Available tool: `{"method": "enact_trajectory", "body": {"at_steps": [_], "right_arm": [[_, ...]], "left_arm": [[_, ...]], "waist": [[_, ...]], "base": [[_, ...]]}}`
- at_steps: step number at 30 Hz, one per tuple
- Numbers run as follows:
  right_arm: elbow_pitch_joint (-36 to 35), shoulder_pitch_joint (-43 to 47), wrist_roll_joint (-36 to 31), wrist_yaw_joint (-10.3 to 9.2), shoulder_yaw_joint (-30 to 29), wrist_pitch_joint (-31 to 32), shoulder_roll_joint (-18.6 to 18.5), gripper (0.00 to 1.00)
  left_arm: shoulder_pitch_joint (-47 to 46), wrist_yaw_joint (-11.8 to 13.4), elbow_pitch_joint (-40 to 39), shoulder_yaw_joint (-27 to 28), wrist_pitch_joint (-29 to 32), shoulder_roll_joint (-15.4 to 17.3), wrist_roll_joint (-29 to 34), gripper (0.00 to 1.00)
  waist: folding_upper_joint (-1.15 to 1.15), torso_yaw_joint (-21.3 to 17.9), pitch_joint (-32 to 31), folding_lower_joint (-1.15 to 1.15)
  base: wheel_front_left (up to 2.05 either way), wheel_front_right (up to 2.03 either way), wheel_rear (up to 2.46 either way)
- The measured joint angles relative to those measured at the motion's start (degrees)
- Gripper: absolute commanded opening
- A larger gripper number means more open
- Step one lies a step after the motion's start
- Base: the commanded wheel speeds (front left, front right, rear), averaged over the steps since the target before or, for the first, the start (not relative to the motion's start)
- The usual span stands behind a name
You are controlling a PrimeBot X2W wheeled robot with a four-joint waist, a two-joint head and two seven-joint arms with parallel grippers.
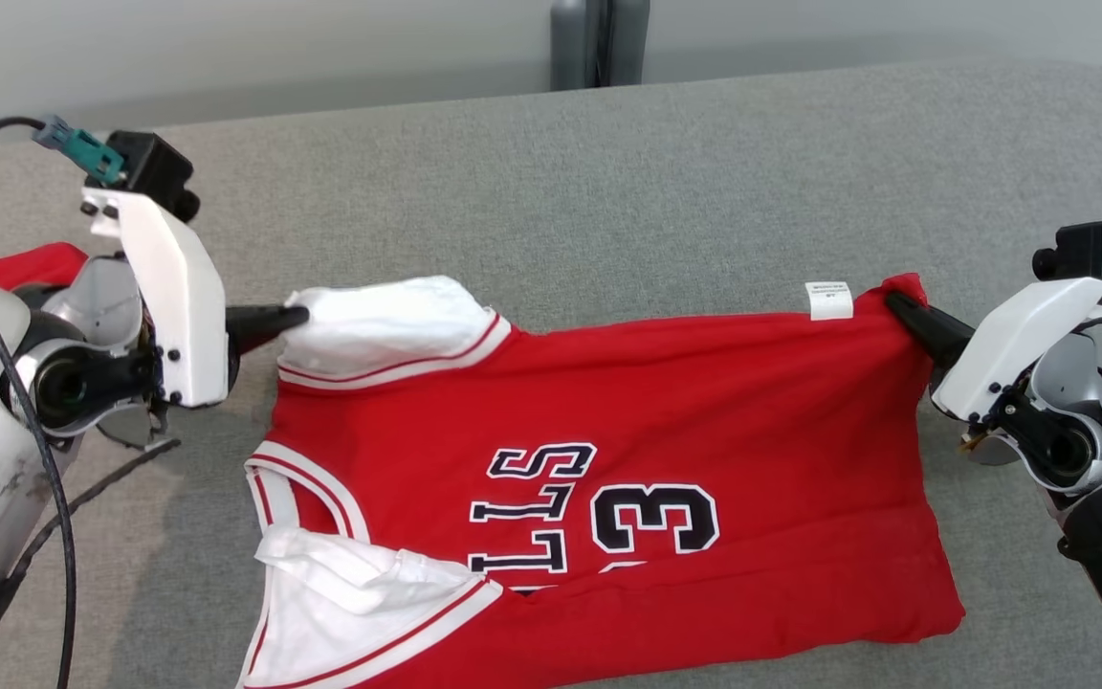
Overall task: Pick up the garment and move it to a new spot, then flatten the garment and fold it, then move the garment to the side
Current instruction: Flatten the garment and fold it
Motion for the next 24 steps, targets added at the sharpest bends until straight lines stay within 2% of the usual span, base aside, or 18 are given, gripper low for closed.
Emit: {"method": "enact_trajectory", "body": {"at_steps": [6,16,24], "right_arm": [[-5.5,2.1,1.8,0.0,3.2,1.5,-2.9,0.0],[-7.0,3.4,5.8,0.0,6.7,7.0,-6.6,0.0],[-8.4,2.1,9.3,0.0,10.0,15.1,-8.9,0.0]], "left_arm": [[3.6,1.3,-6.5,-0.8,5.7,3.2,-3.3,0.0],[8.1,4.7,-15.7,-2.1,12.4,7.3,-7.3,0.0],[10.0,6.8,-20.5,-2.6,15.3,9.4,-9.1,0.0]], "waist": [[0.0,0.7,-1.9,0.0],[0.0,1.3,-3.2,0.0],[0.0,1.9,-3.9,0.0]], "base": [[0.0,0.0,0.0],[0.0,0.0,0.0],[0.0,0.0,0.0]]}}
